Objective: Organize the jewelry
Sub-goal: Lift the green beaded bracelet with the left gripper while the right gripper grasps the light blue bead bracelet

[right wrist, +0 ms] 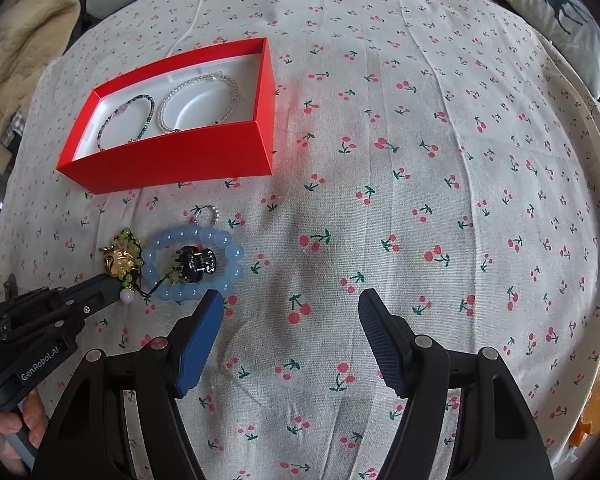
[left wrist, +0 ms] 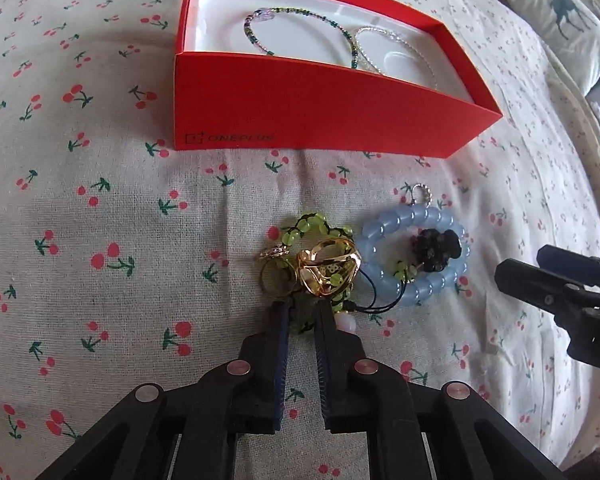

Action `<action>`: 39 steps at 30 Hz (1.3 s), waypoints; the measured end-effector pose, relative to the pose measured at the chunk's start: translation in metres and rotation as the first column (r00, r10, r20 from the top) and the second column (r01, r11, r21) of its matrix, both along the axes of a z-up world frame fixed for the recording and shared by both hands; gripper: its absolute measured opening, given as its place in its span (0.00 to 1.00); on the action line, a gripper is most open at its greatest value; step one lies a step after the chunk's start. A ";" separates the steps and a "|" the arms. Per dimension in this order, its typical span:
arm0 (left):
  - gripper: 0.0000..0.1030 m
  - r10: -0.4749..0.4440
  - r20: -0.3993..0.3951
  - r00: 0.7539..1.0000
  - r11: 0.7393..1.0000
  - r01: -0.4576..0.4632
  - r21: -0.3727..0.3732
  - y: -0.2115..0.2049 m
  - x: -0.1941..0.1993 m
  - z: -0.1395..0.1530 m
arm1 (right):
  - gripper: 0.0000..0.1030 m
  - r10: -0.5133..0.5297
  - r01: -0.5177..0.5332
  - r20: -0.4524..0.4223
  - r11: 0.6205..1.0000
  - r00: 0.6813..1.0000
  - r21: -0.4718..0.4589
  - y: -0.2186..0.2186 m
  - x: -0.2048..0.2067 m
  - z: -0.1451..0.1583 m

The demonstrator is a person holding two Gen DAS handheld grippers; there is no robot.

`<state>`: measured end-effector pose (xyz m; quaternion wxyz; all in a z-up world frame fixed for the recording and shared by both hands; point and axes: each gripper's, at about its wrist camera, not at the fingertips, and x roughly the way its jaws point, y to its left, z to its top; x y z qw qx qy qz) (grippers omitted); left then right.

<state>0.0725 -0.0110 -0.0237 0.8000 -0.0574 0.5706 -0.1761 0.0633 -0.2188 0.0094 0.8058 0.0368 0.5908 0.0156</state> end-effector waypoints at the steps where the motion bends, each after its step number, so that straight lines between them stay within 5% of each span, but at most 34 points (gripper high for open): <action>1: 0.12 -0.006 0.011 1.000 1.000 0.006 0.008 -0.001 -0.001 0.000 | 0.71 -0.002 0.002 0.000 1.000 1.000 0.000 -0.001 0.000 0.000; 6: 0.00 -0.009 0.029 1.000 1.000 0.009 -0.007 0.000 -0.004 0.003 | 0.71 -0.003 0.003 0.000 1.000 1.000 0.004 -0.002 -0.001 0.000; 29: 0.00 0.009 0.228 0.974 0.975 0.042 -0.219 0.039 -0.037 0.092 | 0.71 0.000 0.000 0.006 0.999 1.000 0.045 0.009 0.001 0.000; 39: 0.00 0.074 0.258 0.963 0.983 -0.027 -0.182 0.053 -0.039 0.096 | 0.63 -0.081 0.075 0.018 0.975 0.997 0.211 -0.003 0.015 0.000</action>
